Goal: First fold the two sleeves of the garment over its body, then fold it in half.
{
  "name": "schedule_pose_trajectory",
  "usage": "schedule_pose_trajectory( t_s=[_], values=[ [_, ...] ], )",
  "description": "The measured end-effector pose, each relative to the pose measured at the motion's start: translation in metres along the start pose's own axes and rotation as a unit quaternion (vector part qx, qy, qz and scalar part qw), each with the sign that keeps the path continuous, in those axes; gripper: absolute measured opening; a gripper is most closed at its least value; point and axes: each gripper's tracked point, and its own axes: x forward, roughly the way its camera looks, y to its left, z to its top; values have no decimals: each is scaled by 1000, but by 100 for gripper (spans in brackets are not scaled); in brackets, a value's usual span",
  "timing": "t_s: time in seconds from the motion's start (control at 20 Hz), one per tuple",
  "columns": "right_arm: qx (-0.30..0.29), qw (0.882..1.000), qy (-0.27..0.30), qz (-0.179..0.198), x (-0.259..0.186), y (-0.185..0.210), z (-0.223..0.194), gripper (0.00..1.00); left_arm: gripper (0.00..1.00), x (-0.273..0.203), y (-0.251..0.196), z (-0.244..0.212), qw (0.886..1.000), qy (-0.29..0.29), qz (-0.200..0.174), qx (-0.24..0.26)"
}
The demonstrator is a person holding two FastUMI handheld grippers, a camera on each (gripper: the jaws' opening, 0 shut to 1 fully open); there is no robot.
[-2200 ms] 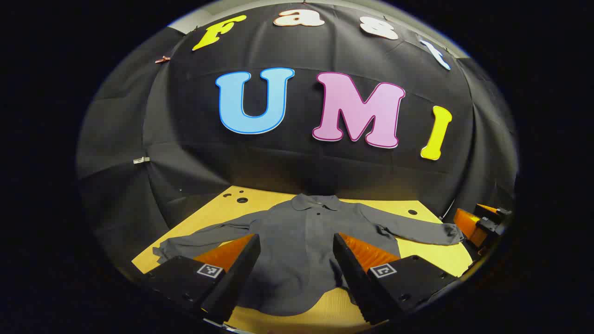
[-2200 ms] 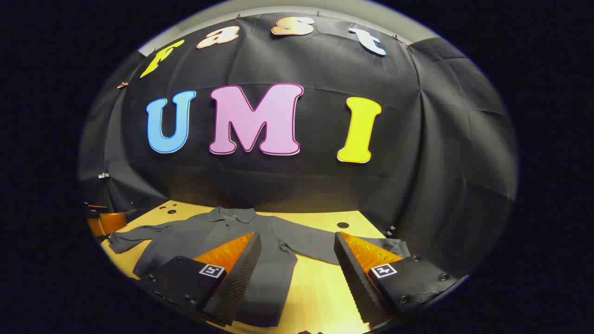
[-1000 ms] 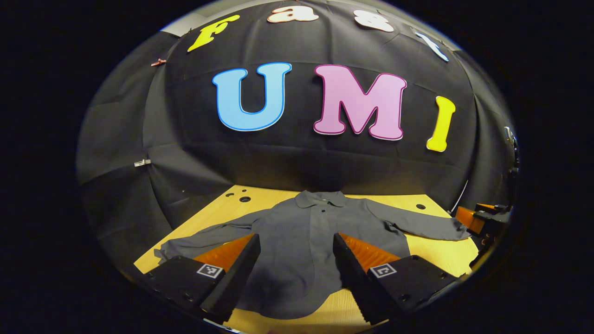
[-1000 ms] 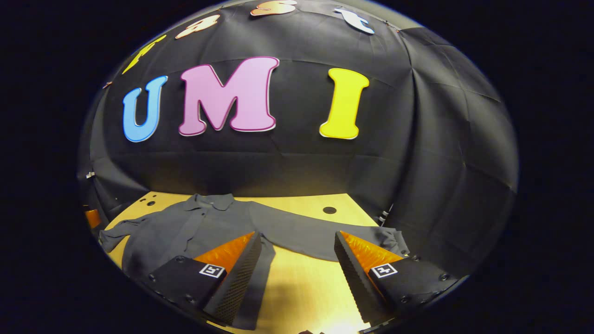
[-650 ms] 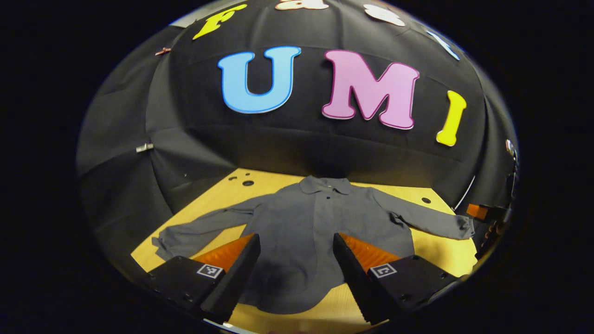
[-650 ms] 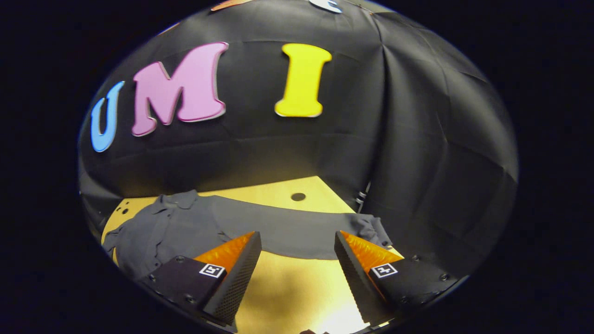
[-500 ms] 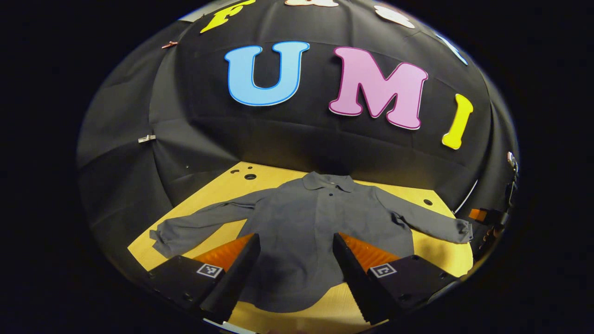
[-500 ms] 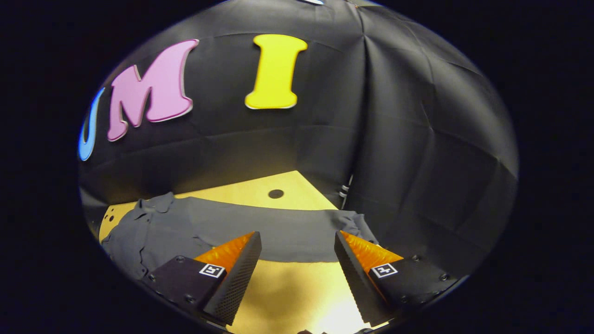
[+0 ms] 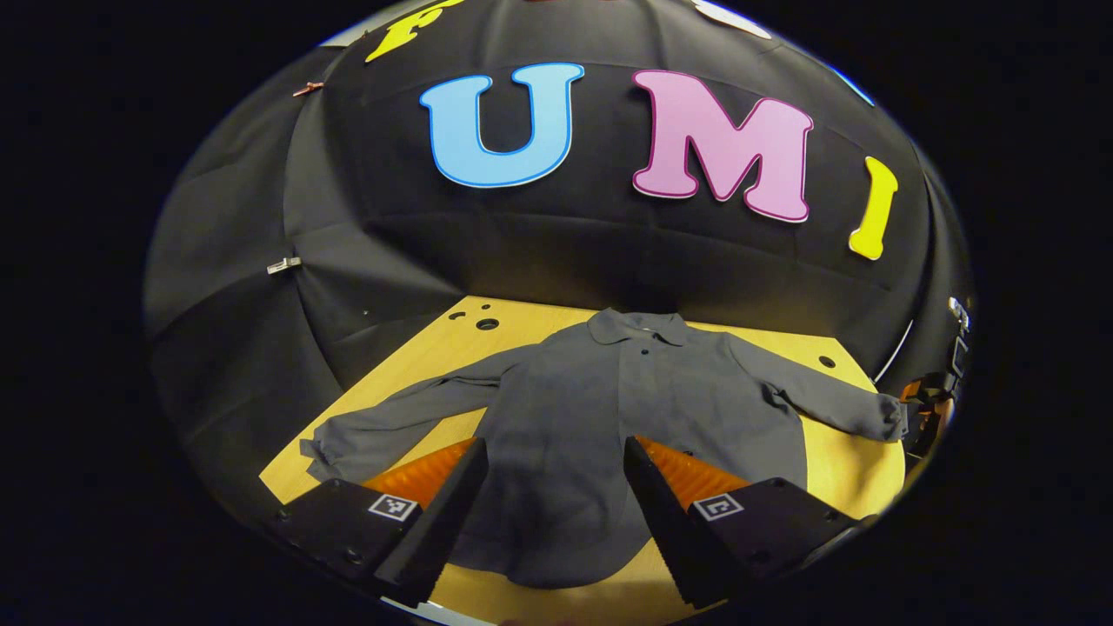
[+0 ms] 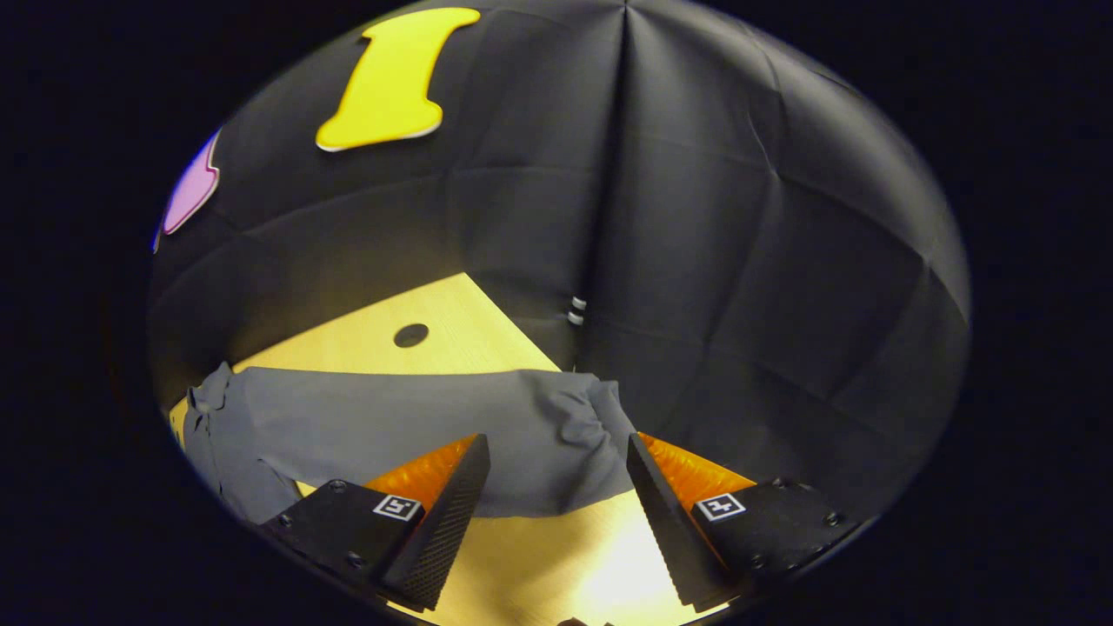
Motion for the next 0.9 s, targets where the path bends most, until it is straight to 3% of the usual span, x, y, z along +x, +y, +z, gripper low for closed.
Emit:
schedule_pose_trajectory(
  t_s=[0.3,0.65,0.9],
  values=[
    [19,997,63,-28,45,-16,-23,98,99,1,-2,2,1000,12,-7,23],
    [30,992,119,-23,71,-22,-52,96,99,-2,-14,6,999,10,-14,38],
    [15,995,100,-11,70,-16,-45,97,99,-6,-28,5,998,13,-25,47]
  ],
)
